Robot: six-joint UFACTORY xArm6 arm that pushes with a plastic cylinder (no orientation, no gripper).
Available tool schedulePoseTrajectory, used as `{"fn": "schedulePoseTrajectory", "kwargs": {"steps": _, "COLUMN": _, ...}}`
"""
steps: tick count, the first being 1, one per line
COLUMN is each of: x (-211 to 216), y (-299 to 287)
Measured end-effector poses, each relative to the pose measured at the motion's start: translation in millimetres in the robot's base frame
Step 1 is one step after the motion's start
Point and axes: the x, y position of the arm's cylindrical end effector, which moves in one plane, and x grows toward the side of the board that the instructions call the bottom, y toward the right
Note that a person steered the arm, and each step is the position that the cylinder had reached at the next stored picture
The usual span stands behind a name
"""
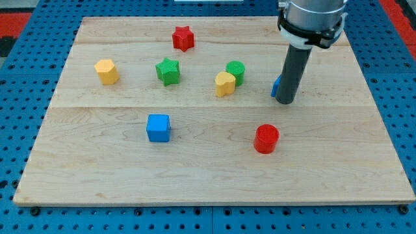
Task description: Slide the red circle towards the yellow heart
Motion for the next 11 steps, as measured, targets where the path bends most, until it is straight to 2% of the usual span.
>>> {"fn": "schedulePoseTrajectory", "kwargs": {"steps": 2, "x": -5, "y": 0}}
{"fn": "schedulePoseTrajectory", "kwargs": {"steps": 4, "x": 123, "y": 3}}
{"fn": "schedulePoseTrajectory", "kwargs": {"steps": 8, "x": 129, "y": -29}}
{"fn": "schedulePoseTrajectory", "kwargs": {"steps": 11, "x": 82, "y": -35}}
